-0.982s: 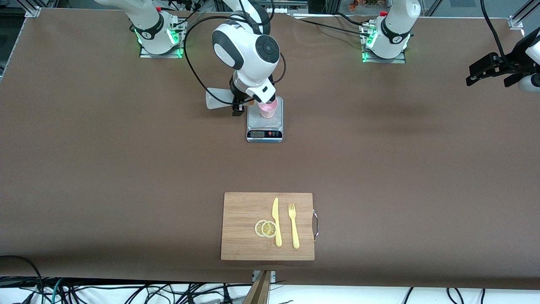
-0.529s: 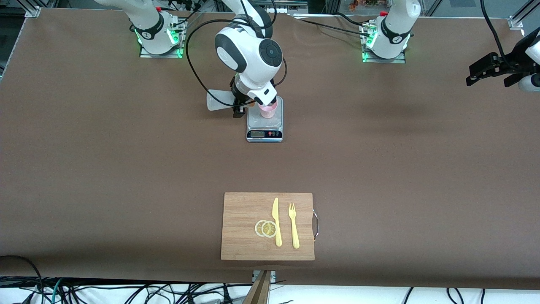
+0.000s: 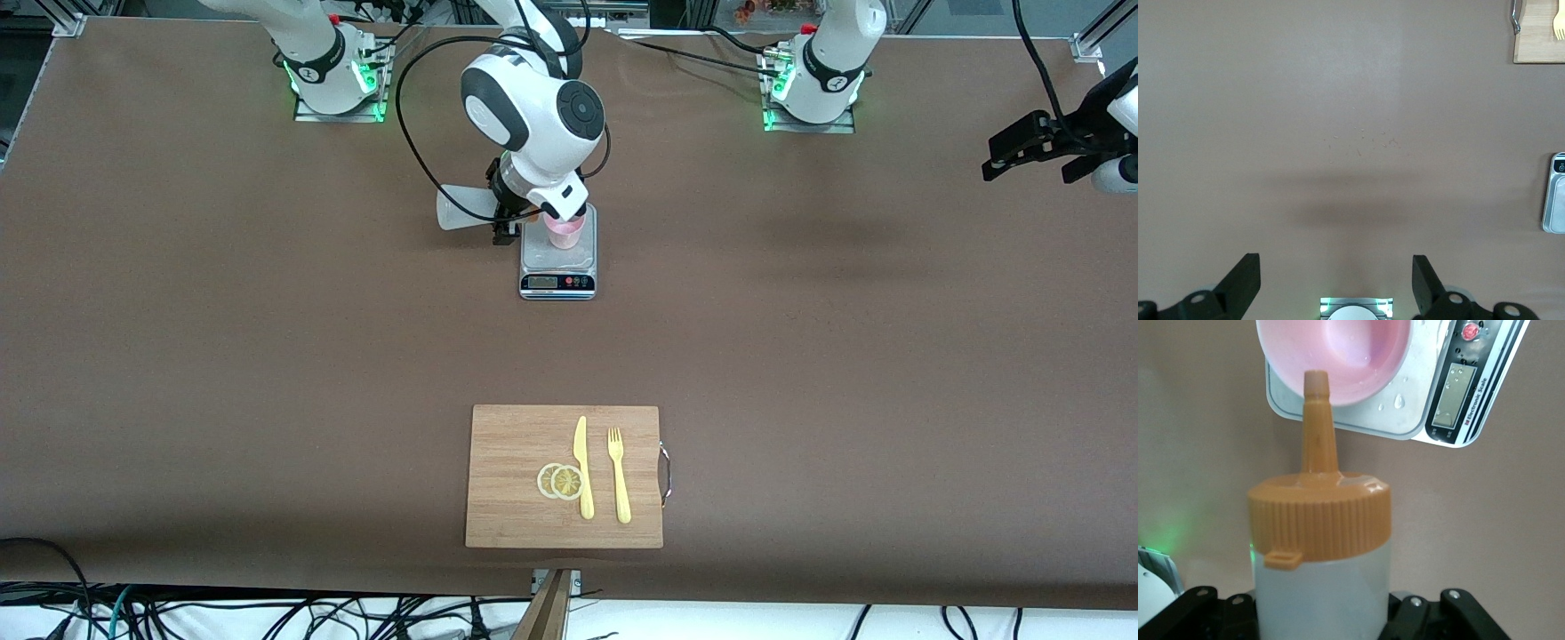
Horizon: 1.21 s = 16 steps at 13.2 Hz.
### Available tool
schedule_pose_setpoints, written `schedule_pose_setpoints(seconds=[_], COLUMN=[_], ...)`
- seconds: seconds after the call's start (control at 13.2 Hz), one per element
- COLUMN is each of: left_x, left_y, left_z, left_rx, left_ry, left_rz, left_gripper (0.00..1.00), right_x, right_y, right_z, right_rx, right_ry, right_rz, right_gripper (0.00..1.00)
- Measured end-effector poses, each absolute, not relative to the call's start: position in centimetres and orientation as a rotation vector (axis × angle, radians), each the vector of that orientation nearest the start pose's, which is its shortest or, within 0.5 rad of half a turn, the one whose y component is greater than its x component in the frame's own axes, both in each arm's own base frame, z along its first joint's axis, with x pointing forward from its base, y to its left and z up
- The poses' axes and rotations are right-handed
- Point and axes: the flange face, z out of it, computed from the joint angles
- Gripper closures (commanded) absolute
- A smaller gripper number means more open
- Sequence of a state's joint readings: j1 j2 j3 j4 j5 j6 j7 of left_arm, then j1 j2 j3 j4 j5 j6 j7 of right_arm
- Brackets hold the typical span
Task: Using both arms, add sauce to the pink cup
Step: 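Hold the tilted bottle over the pink cup with the right gripper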
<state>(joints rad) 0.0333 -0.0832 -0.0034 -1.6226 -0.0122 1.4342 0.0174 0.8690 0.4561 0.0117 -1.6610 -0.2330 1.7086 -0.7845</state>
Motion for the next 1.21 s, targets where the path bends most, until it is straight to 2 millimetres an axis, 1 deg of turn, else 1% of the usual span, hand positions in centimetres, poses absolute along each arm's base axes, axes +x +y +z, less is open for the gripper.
schedule_pose_setpoints(seconds=[0.6,1.21], left_x=[51.26,51.07], left_y=[1.38,1.37], left_z=[63.35,63.35], left_rx=[-3.151,-3.151], left_ry=[-0.018,-0.018], left_rz=[0.172,0.188], left_gripper=[0.0,0.0], right_x=[41.49,41.45], right_y=[46.47,47.1], right_z=[31.29,31.72], right_rx=[1.815,1.809], right_ry=[2.165,2.166], right_rz=[-0.628,-0.625], right_gripper=[1.0,1.0])
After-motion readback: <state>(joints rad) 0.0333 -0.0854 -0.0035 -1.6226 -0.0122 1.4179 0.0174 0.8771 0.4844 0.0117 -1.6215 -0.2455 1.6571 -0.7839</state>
